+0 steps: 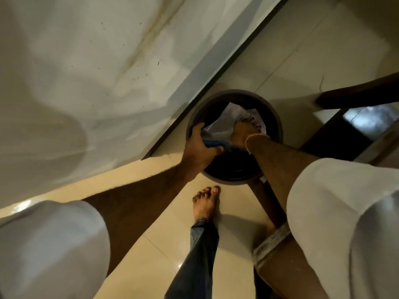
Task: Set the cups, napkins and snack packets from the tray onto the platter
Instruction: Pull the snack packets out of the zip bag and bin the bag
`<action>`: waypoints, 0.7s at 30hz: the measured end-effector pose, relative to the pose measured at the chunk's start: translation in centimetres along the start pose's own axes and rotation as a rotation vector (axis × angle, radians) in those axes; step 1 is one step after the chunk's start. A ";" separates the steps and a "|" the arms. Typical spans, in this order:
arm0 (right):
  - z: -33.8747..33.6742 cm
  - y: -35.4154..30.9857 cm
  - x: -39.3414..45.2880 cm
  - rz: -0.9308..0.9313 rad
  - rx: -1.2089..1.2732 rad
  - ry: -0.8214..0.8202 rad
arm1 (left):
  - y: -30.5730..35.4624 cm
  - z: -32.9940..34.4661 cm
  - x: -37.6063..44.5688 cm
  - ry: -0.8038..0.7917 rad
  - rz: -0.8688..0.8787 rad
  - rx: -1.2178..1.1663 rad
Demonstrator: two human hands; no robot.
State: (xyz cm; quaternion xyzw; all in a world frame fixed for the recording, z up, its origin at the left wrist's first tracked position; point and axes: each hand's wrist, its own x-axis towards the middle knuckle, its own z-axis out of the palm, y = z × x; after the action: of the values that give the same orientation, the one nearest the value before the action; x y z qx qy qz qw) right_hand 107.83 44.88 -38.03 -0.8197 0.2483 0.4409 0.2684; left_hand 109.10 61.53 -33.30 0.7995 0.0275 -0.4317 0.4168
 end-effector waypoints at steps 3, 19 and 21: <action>0.1 -0.3 -1.1 0.004 -0.020 0.017 | 0.3 -1.2 -0.3 -0.001 -0.032 0.008; -15.0 -2.8 -26.9 -0.003 0.371 0.283 | 17.2 -7.3 -15.8 -0.062 0.084 0.268; -17.6 -2.3 -31.7 -0.017 0.426 0.334 | 21.4 -7.3 -18.1 -0.092 0.141 0.303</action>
State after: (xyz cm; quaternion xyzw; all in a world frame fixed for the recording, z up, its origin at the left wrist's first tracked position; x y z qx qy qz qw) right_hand 104.20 40.37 -2.13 -0.8083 0.3692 0.2351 0.3939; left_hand 111.31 58.40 -4.61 0.8326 -0.1131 -0.4368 0.3214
